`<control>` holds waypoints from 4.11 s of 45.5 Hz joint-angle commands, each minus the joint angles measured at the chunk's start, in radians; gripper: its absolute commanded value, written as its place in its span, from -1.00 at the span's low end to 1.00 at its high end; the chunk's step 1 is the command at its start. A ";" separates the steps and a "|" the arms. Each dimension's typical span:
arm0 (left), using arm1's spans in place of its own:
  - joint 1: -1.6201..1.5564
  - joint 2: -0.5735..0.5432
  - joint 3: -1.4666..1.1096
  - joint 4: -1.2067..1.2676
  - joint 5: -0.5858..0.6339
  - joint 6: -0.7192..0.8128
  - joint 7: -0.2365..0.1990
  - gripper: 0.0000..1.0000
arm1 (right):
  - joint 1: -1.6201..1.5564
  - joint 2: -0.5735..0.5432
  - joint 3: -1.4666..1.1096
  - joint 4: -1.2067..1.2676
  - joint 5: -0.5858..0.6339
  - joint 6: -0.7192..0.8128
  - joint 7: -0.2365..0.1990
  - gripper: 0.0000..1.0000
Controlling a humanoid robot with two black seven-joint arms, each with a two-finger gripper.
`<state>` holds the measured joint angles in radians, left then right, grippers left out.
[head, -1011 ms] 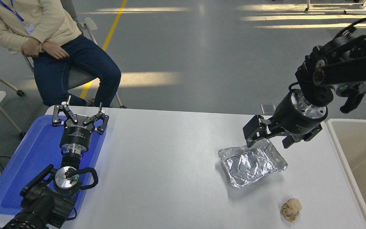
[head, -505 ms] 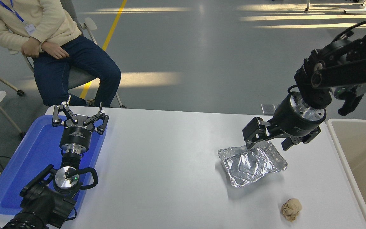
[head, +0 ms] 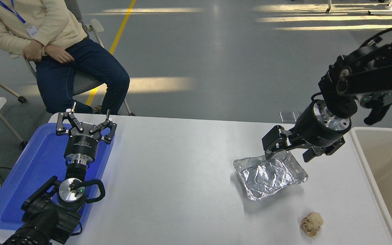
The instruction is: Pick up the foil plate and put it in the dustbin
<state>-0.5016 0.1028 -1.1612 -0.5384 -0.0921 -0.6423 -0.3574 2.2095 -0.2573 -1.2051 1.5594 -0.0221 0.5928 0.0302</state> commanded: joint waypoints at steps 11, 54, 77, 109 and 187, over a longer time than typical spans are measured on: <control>0.000 0.000 0.000 0.000 0.000 0.000 0.000 1.00 | -0.148 -0.040 -0.007 -0.079 -0.096 -0.148 -0.004 1.00; 0.000 0.000 0.000 0.000 0.000 0.000 0.000 1.00 | -0.882 -0.030 0.225 -0.634 -0.466 -0.791 0.010 1.00; 0.000 0.000 0.000 0.000 0.000 0.000 0.000 1.00 | -1.059 0.003 0.243 -0.808 -0.614 -0.844 0.071 1.00; 0.000 0.000 0.000 0.000 0.000 0.000 0.000 1.00 | -1.162 0.012 0.282 -0.891 -0.637 -0.834 0.089 0.74; 0.000 0.000 0.000 0.000 0.000 0.000 0.000 1.00 | -1.007 -0.060 0.306 -0.656 -0.717 -0.803 0.086 -1.00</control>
<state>-0.5017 0.1031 -1.1613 -0.5384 -0.0921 -0.6427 -0.3574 1.0982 -0.2671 -0.8890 0.7622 -0.7405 -0.2159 0.1152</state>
